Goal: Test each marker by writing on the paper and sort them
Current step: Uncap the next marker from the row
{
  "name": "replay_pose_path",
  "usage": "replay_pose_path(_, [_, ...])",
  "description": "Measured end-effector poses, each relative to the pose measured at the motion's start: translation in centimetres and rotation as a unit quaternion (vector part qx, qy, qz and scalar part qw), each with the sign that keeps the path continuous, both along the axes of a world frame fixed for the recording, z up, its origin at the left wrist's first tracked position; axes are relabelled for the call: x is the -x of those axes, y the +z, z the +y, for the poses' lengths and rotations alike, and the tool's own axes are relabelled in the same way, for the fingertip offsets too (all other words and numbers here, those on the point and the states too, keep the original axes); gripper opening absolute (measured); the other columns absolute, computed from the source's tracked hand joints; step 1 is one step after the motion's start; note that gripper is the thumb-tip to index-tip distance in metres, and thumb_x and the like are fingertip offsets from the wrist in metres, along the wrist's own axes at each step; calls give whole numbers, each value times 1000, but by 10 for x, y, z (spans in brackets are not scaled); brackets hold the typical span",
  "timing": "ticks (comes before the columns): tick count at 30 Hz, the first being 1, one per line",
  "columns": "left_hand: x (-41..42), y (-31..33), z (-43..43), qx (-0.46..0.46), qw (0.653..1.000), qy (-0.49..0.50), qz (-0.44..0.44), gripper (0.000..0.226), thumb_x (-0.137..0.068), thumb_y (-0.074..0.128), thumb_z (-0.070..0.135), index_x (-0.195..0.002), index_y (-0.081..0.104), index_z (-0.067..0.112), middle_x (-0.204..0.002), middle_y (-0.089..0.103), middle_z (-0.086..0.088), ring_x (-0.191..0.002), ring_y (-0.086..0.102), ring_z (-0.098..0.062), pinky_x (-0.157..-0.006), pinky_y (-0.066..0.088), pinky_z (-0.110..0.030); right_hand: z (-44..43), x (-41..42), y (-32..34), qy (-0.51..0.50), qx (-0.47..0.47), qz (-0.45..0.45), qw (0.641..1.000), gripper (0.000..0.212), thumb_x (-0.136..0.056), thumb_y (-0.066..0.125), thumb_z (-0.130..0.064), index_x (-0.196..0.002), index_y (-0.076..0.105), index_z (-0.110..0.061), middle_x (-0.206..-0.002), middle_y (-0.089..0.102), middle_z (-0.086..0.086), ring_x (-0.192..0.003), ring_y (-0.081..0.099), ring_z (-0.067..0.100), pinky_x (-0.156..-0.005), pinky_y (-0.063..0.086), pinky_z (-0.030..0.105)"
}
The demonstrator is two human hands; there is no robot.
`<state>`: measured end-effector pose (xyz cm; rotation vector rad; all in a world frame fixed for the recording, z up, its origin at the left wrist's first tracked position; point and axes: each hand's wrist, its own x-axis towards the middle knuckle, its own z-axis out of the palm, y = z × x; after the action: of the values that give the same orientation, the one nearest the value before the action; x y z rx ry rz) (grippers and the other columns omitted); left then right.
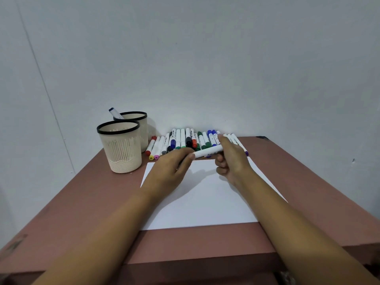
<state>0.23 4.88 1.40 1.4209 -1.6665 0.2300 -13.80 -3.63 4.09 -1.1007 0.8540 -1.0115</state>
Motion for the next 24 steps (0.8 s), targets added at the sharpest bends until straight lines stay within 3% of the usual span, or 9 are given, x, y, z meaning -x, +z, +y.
replay_pose_path(3, [10, 2, -5, 35, 991, 101, 76, 35, -93, 28, 35, -60, 32, 24, -55, 38, 12, -61, 34, -17, -60, 23, -30, 7, -9, -4, -40, -5, -39, 998, 28, -93, 43, -16, -66, 38, -14, -38, 34, -4, -31, 21, 8, -36, 15, 14])
replay_pose_path(6, [16, 6, -9, 10, 980, 136, 143, 50, -102, 26, 28, -56, 37, 13, -57, 49, 1, -70, 45, -25, -74, 32, -35, 12, -15, -5, -76, -5, -77, 994, 29, -88, 41, -7, -63, 30, -17, -45, 29, -1, -34, 18, 8, -38, 12, 14])
replay_pose_path(10, [17, 6, -12, -52, 951, 107, 285, 53, -103, 27, 25, -56, 47, 9, -56, 50, -1, -60, 46, -20, -61, 32, -31, 17, -18, -7, -113, 26, -98, 988, 33, -87, 41, -4, -61, 26, -18, -51, 23, -2, -39, 17, 10, -41, 12, 16])
replay_pose_path(12, [20, 5, -15, -67, 924, 65, 371, 50, -103, 29, 26, -59, 49, 10, -57, 52, -2, -62, 47, -22, -64, 34, -29, 18, -18, -7, -128, 38, -102, 986, 36, -87, 41, -4, -59, 26, -18, -50, 23, -3, -39, 17, 10, -41, 13, 15])
replay_pose_path(14, [23, 7, -15, -94, 899, 51, 424, 47, -102, 30, 27, -63, 48, 10, -57, 50, -3, -56, 45, -19, -56, 33, -26, 18, -17, -7, -139, 50, -104, 984, 36, -87, 41, -4, -58, 26, -18, -51, 24, -2, -39, 17, 11, -40, 15, 14])
replay_pose_path(16, [24, 10, -14, -135, 881, 41, 451, 47, -103, 29, 27, -63, 45, 10, -55, 45, -4, -42, 36, -13, -45, 25, -19, 19, -17, -6, -143, 70, -114, 981, 37, -87, 41, -4, -57, 25, -18, -50, 24, -3, -39, 17, 10, -39, 16, 14])
replay_pose_path(19, [21, 13, -11, -192, 853, 0, 485, 47, -102, 29, 27, -59, 40, 11, -54, 33, -5, -34, 22, -10, -43, 16, -13, 21, -18, -5, -149, 104, -123, 976, 41, -89, 41, -2, -55, 24, -18, -43, 22, -9, -37, 15, 9, -38, 16, 13])
replay_pose_path(24, [14, 16, -8, -201, 852, -31, 483, 47, -102, 32, 36, -61, 40, 13, -41, 32, 5, -32, 22, -6, -41, 16, -11, 16, -18, -7, -125, 99, -115, 981, 36, -90, 42, -4, -60, 27, -17, -49, 26, -5, -37, 18, 8, -38, 15, 14])
